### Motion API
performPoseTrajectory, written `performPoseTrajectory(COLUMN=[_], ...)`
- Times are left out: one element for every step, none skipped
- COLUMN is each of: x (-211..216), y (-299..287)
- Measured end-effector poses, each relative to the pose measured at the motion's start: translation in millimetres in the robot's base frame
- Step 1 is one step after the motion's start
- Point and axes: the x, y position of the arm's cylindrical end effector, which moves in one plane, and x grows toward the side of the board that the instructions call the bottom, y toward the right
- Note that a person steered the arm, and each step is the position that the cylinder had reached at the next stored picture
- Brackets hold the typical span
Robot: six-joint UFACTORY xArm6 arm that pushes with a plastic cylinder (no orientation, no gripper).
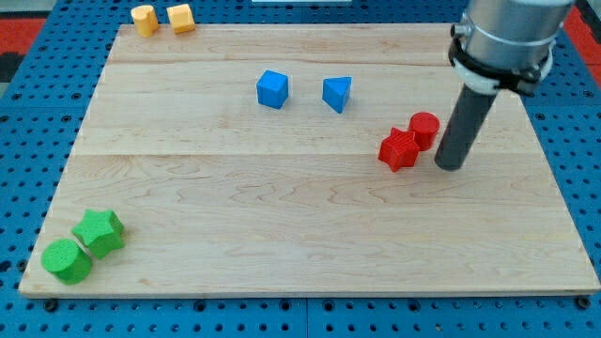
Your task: Push the red blocks towards the yellow blocks
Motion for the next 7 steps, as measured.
performPoseTrajectory(x=[-52.8,-64.6,-25.9,-39.4,-105.8,-144.8,-113.9], y=[-84.0,-162.1,-90.9,-11.0,-43.7,-109.0,-59.2])
